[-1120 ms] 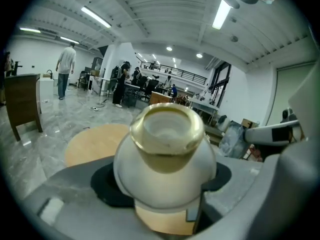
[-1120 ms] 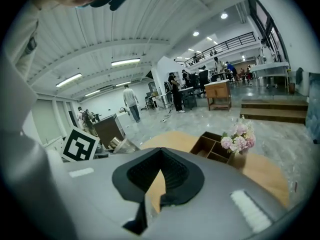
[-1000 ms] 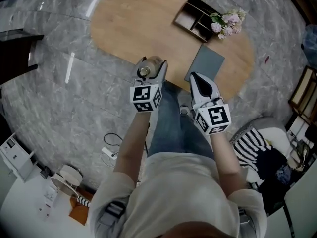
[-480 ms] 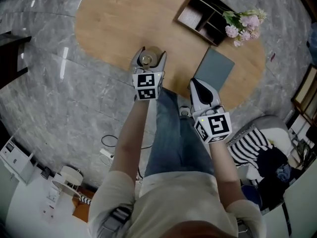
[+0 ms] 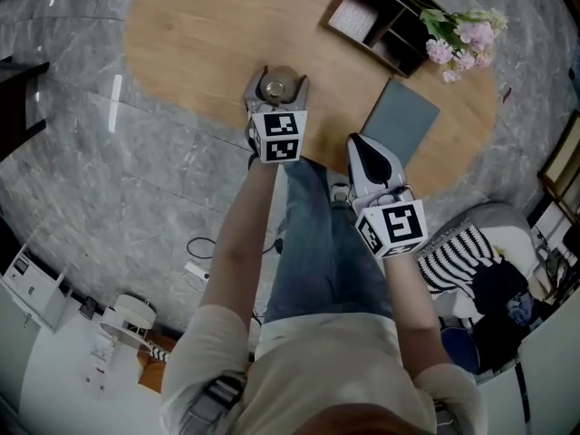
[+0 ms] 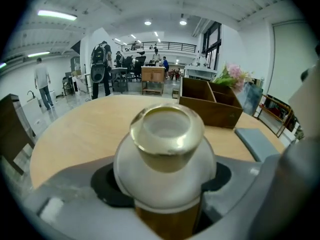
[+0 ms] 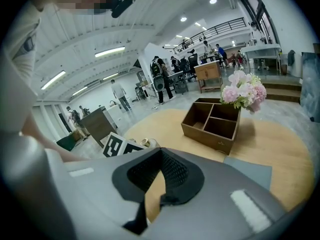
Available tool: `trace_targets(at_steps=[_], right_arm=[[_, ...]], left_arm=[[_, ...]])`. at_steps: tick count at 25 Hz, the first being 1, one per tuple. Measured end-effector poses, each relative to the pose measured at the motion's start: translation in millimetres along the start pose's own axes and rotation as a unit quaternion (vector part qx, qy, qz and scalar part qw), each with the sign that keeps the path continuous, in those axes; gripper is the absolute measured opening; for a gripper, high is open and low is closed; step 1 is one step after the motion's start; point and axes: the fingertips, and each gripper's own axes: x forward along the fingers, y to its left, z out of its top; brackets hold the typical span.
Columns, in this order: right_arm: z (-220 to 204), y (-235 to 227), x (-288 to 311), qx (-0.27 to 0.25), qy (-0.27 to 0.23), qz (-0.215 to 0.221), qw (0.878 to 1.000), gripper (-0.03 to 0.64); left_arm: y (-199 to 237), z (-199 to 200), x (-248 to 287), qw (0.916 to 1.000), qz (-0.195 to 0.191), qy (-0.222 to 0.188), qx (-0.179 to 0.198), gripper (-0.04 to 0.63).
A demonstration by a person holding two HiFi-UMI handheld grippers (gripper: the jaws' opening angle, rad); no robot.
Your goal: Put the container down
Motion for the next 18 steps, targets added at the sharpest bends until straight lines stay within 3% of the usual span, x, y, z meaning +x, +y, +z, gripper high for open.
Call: trace_targets(at_steps=[6,15,18], right_arm=[[3,-2,-3,0.003,-0.005,0.000,1.000,0.000],[15,2,-19,-0.002,-0.020,0.000,1.000,0.000],[19,6,-31,-0.006,-0.026,0.002,1.000,0.000]], left_arm=[[-3,-2,4,0.9993,0.020,0.019,0.025,0.339],[-7,-6,6,0.9992,0.001,0.034,0.020,0.344],[-12,-6,-2,0.9992,-0.020,0.034,0.005,0.425]])
